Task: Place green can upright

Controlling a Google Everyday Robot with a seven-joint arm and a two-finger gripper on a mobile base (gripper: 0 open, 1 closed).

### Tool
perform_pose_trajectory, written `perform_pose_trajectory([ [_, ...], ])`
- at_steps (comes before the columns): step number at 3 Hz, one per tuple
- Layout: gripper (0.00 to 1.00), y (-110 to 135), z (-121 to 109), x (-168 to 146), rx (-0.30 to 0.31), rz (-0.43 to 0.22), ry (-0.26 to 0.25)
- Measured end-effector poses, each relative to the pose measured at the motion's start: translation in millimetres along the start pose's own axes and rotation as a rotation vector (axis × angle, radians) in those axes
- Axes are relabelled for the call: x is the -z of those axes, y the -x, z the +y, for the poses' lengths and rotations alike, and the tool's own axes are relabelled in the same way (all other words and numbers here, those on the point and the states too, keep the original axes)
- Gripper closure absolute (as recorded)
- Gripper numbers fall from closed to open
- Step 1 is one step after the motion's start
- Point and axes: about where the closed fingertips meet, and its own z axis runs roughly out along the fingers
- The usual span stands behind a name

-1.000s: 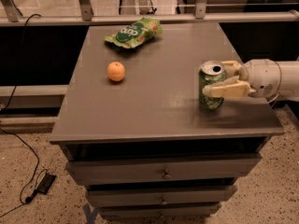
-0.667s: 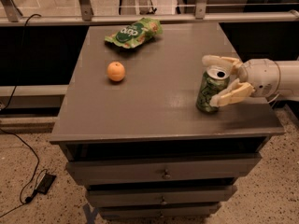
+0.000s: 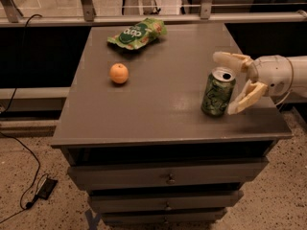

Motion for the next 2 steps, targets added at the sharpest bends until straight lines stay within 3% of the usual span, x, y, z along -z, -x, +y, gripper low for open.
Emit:
perform_pose_trajectory([
  [1,0.0,23.7,-0.6,31.2,0.034,0.083,-0.039],
  [2,0.0,32.8,-4.8,37.6,0.055,0.083,-0.058],
])
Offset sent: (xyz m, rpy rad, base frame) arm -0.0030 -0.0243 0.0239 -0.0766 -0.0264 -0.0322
